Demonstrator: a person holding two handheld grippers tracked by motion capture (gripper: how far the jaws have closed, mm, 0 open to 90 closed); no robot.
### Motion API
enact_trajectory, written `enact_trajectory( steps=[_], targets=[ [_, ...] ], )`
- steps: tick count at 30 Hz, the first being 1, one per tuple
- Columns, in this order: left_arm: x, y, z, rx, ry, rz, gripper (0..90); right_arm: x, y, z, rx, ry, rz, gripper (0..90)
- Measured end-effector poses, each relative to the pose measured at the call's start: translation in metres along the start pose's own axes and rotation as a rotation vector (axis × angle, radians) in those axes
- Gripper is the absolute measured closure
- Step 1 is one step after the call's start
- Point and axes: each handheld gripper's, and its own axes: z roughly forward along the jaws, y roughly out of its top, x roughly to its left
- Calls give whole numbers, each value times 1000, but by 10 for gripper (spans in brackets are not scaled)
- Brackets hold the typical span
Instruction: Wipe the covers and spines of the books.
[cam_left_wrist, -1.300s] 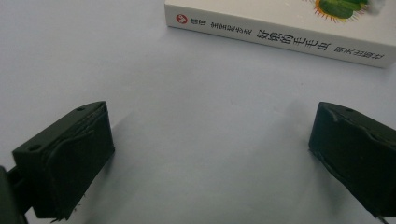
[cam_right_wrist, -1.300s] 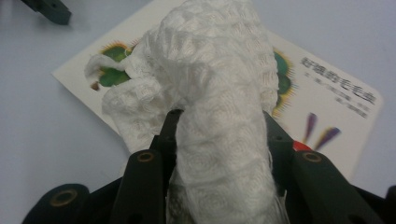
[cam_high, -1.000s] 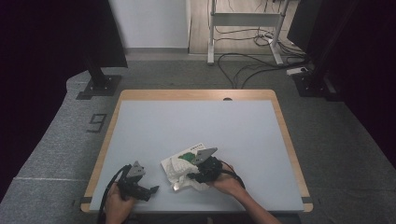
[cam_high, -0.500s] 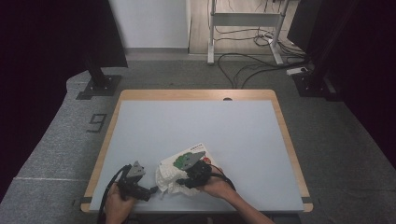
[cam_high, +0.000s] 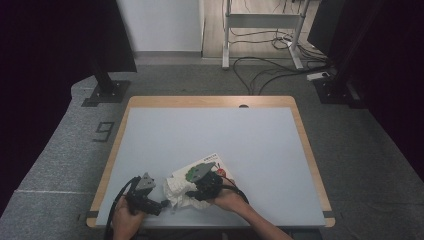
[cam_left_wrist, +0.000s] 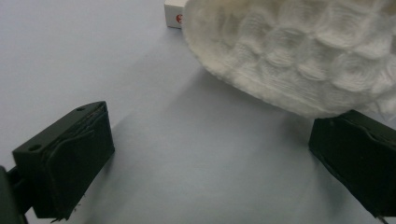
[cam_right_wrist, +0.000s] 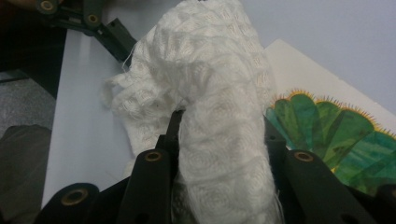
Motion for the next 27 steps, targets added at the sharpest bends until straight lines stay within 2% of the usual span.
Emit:
enact_trajectory(
  steps=[15,20,27],
  targets=[
    [0,0,0,1,-1,0,0,-13,14,12,16,-41,-5,661],
    [0,0,0,-1,0,-1,0,-17,17,15,16,-50,7,661],
    [0,0,0,-1,0,-1,0,-18,17,16,17,-51,1,663]
  ],
)
